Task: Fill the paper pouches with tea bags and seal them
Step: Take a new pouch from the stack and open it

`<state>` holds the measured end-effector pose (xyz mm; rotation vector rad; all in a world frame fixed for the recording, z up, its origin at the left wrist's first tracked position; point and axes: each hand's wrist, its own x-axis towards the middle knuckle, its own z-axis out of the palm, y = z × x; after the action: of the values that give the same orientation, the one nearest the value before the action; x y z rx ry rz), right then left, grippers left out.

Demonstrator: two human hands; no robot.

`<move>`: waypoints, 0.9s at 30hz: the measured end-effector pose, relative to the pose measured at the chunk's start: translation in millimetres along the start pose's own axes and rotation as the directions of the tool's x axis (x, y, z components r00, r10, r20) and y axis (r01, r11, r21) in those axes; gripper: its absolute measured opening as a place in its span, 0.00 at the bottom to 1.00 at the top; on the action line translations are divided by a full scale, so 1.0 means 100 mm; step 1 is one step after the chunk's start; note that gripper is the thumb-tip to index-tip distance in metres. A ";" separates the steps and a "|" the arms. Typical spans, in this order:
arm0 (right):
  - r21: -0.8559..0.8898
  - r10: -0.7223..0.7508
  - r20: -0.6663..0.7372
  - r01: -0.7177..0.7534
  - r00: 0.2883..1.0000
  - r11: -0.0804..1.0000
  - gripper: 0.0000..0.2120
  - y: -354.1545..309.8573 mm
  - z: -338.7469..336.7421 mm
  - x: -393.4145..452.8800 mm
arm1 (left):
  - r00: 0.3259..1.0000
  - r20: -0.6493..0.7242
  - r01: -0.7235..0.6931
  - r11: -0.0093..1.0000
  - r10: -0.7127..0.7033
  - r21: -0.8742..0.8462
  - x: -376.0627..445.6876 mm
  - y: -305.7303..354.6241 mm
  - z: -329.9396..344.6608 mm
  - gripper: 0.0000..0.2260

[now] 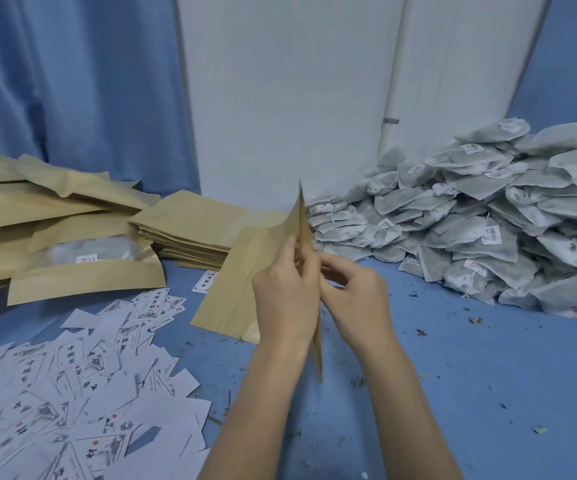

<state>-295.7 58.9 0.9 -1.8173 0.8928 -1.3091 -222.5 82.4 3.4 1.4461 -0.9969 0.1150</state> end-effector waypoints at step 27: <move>-0.443 -0.334 -0.094 0.261 0.938 0.858 0.14 0.12 -0.34 0.08 | 0.825 0.563 -0.460 0.644 0.055 0.611 -0.12 0.53 -0.03 0.11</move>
<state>-328.2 40.9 2.0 -2.2829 1.0848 -1.5720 -261.1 100.9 37.5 2.1161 -1.7389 0.4183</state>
